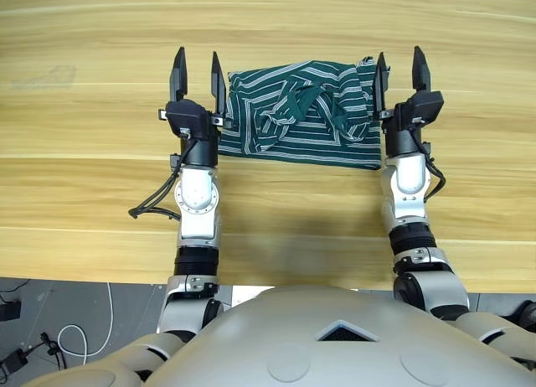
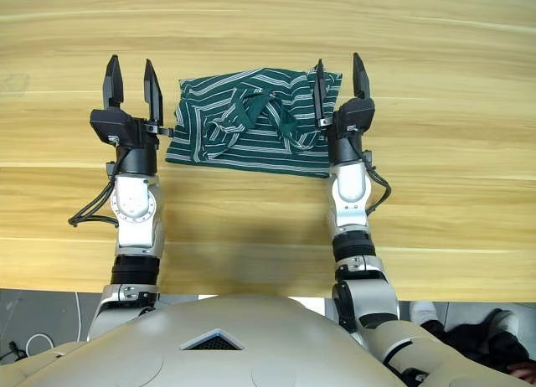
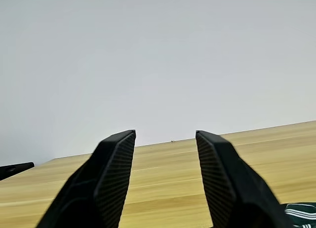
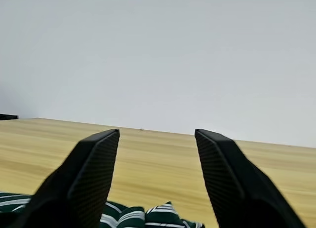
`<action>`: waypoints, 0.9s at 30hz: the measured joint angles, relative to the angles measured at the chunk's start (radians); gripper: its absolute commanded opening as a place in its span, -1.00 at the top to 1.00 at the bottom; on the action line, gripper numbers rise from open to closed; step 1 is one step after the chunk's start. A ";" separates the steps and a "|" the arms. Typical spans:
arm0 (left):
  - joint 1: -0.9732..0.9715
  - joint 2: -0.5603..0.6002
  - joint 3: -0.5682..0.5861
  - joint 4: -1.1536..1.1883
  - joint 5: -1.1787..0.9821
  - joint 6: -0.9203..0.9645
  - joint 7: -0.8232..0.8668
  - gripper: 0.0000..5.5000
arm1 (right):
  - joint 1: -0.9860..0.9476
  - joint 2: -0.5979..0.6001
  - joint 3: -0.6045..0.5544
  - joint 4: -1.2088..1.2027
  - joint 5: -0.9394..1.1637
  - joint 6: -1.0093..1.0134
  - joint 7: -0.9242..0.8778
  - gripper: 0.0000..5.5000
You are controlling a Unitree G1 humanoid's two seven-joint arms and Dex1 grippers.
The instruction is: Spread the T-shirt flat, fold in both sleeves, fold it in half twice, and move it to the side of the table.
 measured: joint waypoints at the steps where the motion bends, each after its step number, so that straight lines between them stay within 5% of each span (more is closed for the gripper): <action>1: 0.000 -0.001 0.000 0.000 0.001 0.000 0.003 0.17 | 0.021 -0.001 0.010 -0.034 0.004 0.029 0.021 -0.04; 11: 0.009 -0.036 -0.016 -0.019 0.050 0.022 0.054 0.17 | 0.309 -0.190 0.141 -0.572 0.000 0.574 0.251 -0.04; 27: -0.044 -0.075 -0.073 0.034 0.099 0.042 0.098 0.17 | 0.245 -0.234 0.152 -0.475 -0.044 0.666 0.276 -0.04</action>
